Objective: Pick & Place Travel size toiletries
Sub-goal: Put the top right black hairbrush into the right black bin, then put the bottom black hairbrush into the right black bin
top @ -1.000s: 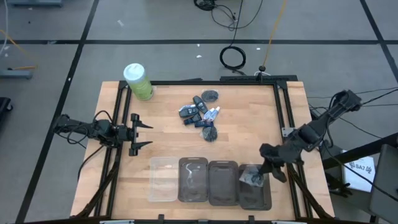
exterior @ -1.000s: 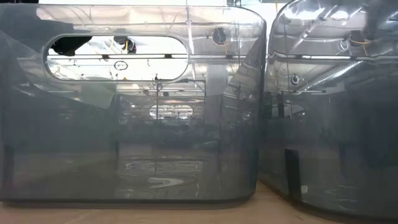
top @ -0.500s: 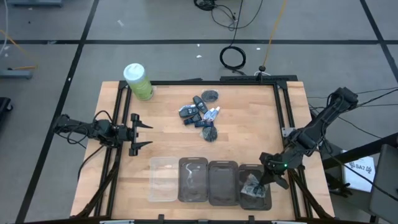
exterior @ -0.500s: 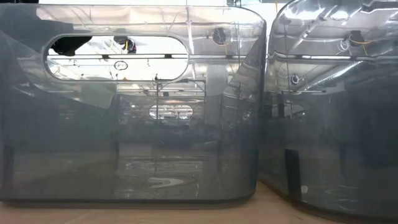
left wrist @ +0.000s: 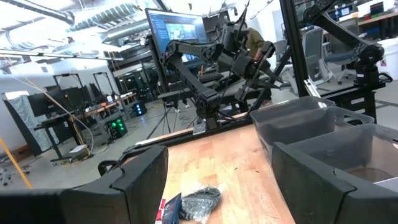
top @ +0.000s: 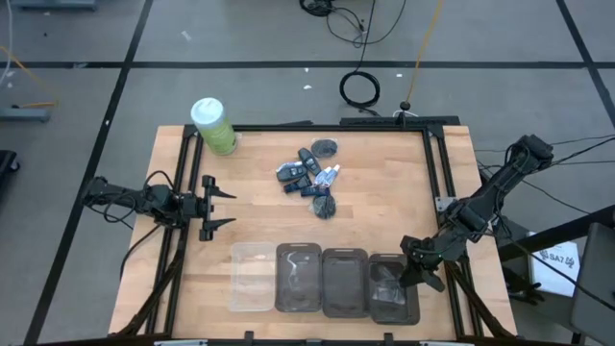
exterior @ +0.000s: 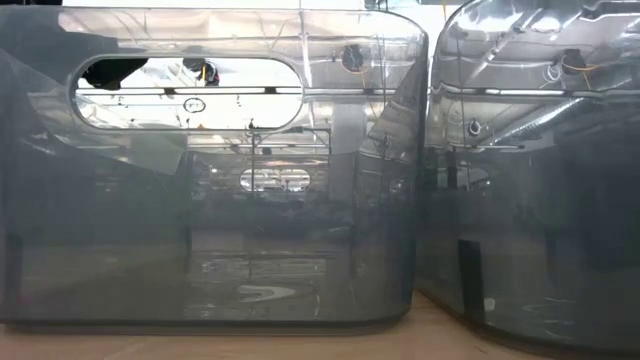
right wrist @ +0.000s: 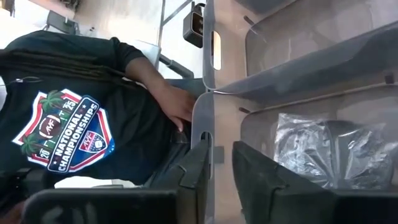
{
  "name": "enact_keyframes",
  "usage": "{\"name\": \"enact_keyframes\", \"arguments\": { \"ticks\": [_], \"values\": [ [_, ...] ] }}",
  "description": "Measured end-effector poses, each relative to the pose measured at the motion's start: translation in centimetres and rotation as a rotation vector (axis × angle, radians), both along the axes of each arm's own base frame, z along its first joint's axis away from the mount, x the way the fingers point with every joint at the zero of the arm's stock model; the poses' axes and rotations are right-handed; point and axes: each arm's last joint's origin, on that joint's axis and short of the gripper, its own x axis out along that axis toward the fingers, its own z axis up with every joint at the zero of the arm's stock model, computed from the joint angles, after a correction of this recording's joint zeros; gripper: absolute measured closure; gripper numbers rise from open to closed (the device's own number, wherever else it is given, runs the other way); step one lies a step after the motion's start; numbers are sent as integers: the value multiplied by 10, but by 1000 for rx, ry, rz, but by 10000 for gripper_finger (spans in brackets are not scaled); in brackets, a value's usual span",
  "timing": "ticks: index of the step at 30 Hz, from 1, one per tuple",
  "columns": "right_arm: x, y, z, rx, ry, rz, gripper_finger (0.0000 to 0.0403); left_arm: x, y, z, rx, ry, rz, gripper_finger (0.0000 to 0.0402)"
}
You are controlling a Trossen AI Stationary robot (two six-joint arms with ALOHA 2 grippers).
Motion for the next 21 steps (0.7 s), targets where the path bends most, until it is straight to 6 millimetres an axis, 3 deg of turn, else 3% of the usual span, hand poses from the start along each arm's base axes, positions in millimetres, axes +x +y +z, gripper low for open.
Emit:
{"name": "enact_keyframes", "arguments": {
  "ticks": [6, 12, 17, 21],
  "values": [
    [2, -2, 1, -27, -42, 10, 312, 0, 0, 0, 0, 0, 0, 119],
    [15, -13, 14, -108, -304, 22, 300, 0, 0, 0, 0, 0, 0, 119],
    [24, -29, 26, -281, -557, 5, 295, 0, 0, 0, 0, 0, 0, 119],
    [32, -46, 31, -536, -667, -181, 291, 0, 0, 0, 0, 0, 0, 119]
  ]
}}
